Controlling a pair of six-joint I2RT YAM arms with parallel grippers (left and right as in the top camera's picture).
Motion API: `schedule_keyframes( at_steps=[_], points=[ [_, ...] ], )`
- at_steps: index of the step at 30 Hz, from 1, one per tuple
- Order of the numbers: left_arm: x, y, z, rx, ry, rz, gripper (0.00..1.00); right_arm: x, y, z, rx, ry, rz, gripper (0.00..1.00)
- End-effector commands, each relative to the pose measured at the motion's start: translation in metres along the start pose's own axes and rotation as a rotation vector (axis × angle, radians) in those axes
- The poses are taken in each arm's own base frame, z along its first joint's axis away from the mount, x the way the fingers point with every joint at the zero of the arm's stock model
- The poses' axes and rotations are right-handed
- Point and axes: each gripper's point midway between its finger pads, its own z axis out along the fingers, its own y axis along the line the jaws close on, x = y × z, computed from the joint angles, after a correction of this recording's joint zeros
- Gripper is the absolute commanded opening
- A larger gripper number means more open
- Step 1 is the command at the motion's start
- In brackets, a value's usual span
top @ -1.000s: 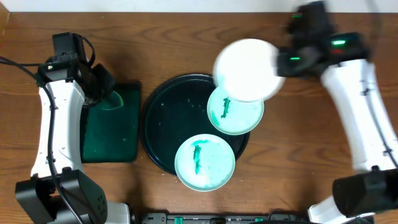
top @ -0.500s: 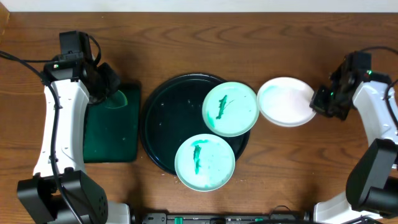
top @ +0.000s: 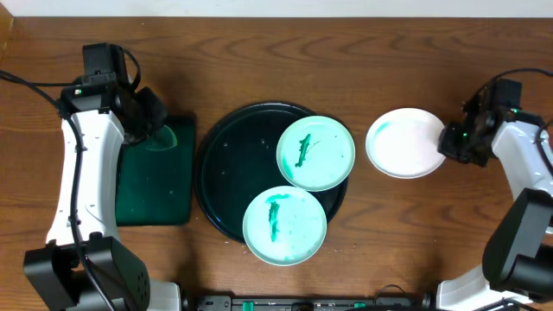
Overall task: Clean dirty plates on tray and stack at the side
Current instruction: 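Lower the plate onto the table right of the tray and release, then grasp the rim of the upper-right plate with the right gripper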
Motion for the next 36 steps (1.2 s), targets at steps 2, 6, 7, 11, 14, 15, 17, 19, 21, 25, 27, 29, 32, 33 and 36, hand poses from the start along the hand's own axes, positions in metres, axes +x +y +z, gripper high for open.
schedule_keyframes(
  at_steps=[2, 6, 7, 11, 14, 15, 17, 19, 21, 25, 27, 29, 32, 33, 36],
  points=[
    [-0.001, 0.002, 0.000, -0.012, -0.005, 0.010, 0.08, 0.009, 0.014, 0.011, 0.000, 0.043, -0.071, 0.19],
    [0.002, -0.002, 0.001, -0.009, -0.001, 0.021, 0.07, 0.004, 0.076, -0.011, -0.269, 0.052, -0.120, 0.24],
    [0.004, -0.005, 0.001, -0.006, 0.001, 0.032, 0.07, 0.003, 0.091, -0.017, -0.310, 0.049, -0.157, 0.26],
    [0.012, -0.018, 0.002, -0.001, 0.006, 0.087, 0.07, 0.004, 0.138, -0.030, -0.301, 0.017, -0.311, 0.33],
    [0.016, -0.026, 0.003, 0.003, 0.006, 0.111, 0.07, 0.007, 0.172, -0.033, -0.257, -0.022, -0.426, 0.37],
    [0.017, -0.028, 0.003, 0.006, 0.005, 0.115, 0.07, 0.012, 0.186, -0.031, -0.260, -0.022, -0.482, 0.38],
    [0.018, -0.030, 0.005, 0.006, 0.011, 0.120, 0.07, 0.019, 0.204, -0.024, -0.255, -0.009, -0.551, 0.38],
    [0.020, -0.031, 0.009, 0.003, 0.023, 0.122, 0.07, 0.027, 0.215, -0.008, -0.209, 0.020, -0.607, 0.40],
    [0.024, -0.034, 0.013, -0.001, 0.036, 0.131, 0.07, 0.036, 0.218, 0.010, -0.159, 0.067, -0.655, 0.40],
    [0.028, -0.037, 0.021, -0.008, 0.057, 0.144, 0.07, 0.048, 0.206, 0.037, -0.088, 0.150, -0.698, 0.35],
    [0.029, -0.037, 0.021, -0.008, 0.058, 0.145, 0.07, 0.049, 0.193, 0.048, -0.021, 0.177, -0.699, 0.31],
    [0.029, -0.037, 0.021, -0.008, 0.058, 0.145, 0.07, 0.052, 0.190, 0.050, -0.011, 0.191, -0.698, 0.24],
    [0.029, -0.037, 0.021, -0.008, 0.058, 0.145, 0.07, 0.051, 0.190, 0.050, -0.010, 0.189, -0.698, 0.13],
    [0.029, -0.037, 0.021, -0.008, 0.058, 0.145, 0.07, 0.051, 0.190, 0.050, -0.011, 0.188, -0.698, 0.13],
    [0.028, -0.037, 0.021, -0.008, 0.057, 0.145, 0.07, 0.051, 0.193, 0.049, -0.013, 0.186, -0.700, 0.05]
  ],
)
